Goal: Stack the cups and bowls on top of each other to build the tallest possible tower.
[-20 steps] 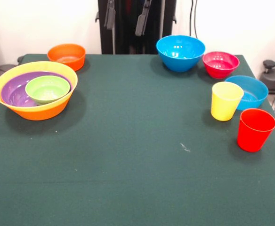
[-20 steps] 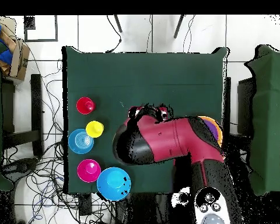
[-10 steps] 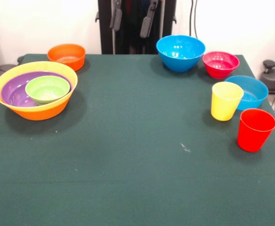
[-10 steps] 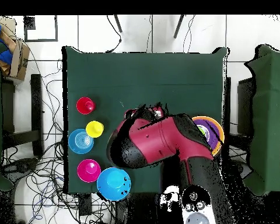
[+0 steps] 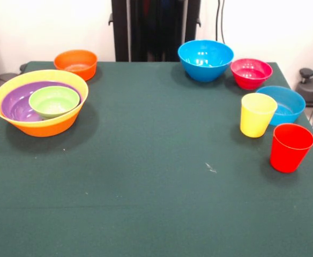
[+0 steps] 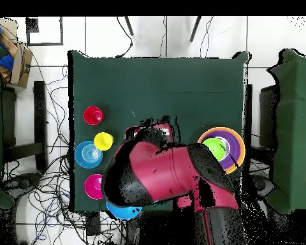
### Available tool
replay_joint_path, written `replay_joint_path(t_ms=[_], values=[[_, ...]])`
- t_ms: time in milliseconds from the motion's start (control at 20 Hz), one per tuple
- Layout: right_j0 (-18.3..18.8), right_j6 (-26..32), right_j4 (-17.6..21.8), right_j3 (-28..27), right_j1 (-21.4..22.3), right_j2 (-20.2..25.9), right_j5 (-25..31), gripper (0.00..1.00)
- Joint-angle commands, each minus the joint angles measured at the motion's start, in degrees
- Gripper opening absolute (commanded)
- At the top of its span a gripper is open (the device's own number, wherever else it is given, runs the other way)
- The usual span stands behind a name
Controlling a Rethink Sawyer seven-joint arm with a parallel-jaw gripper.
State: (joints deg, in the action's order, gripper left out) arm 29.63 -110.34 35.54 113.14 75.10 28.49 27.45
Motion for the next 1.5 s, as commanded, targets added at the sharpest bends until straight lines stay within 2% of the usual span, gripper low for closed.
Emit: replay_joint_path(t_ms=[50,150,550,750,900,1100,1250,1500], values=[[-0.68,18.19,-3.98,8.62,6.85,3.89,7.83,1.0],[-2.02,15.73,-3.5,9.02,7.0,3.21,7.98,1.0],[-8.38,-0.83,4.05,10.22,4.66,-2.2,3.19,1.0],[-13.37,-11.97,9.71,10.28,3.24,-7.68,-0.18,1.0],[-18.7,-22.21,15.03,9.87,1.68,-13.19,-2.15,1.0],[-22.99,-25.06,18.92,8.34,-0.15,-17.47,-4.81,1.0],[-27.14,-30.88,23.15,6.56,-1.88,-21.44,-6.73,1.0],[-31.13,-35.68,27.05,4.6,-3.27,-25.0,-7.73,1.0]])
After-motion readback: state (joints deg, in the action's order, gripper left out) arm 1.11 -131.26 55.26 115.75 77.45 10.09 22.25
